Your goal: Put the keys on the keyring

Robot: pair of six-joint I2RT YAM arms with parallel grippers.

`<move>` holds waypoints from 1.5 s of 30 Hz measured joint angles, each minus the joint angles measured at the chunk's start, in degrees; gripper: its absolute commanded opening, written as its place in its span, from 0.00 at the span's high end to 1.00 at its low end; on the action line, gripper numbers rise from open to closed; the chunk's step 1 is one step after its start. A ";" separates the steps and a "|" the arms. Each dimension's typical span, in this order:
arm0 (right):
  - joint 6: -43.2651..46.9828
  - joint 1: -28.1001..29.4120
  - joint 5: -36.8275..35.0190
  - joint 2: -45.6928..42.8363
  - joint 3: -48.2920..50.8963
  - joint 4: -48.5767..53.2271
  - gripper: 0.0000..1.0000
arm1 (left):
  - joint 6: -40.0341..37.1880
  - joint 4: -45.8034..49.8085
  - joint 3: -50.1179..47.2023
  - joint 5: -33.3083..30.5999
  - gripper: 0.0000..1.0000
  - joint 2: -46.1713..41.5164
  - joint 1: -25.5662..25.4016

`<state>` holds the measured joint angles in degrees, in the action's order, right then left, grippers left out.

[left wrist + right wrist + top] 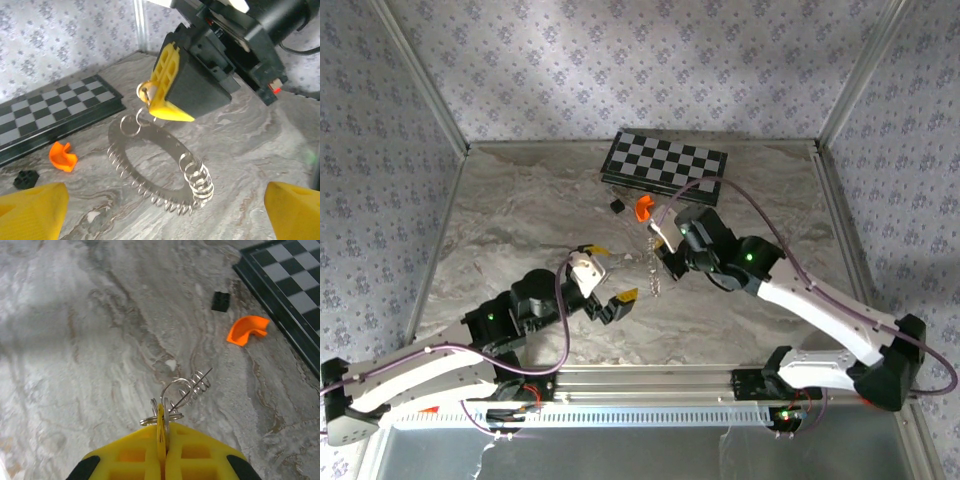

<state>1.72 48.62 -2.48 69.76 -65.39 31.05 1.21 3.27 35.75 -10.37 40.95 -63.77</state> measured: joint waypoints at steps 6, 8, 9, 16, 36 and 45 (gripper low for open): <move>-2.73 -5.73 1.66 8.07 -4.00 -4.24 1.00 | 0.90 0.26 -1.09 -3.72 0.00 1.49 0.81; -3.06 -6.32 1.16 10.69 -5.73 -5.27 1.00 | 1.16 0.46 -1.16 -4.37 0.01 1.55 1.16; -3.32 -6.49 1.07 12.41 -6.80 -5.97 1.00 | 1.33 0.42 -1.25 -4.46 0.01 1.51 1.22; -4.11 -7.41 1.14 22.80 -11.98 -10.16 1.00 | 1.49 0.02 -1.84 -3.67 0.01 1.49 1.57; -10.91 -5.42 3.98 23.54 5.46 -18.88 1.00 | 2.14 1.27 -1.86 -0.90 0.01 -1.79 1.79; -14.86 -2.49 4.63 19.30 15.08 -19.30 0.99 | 3.72 2.12 -2.71 -1.14 0.01 -2.40 1.79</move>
<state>-13.15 46.13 2.15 89.06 -50.30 11.75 4.93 5.39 33.04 -11.51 38.54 -61.98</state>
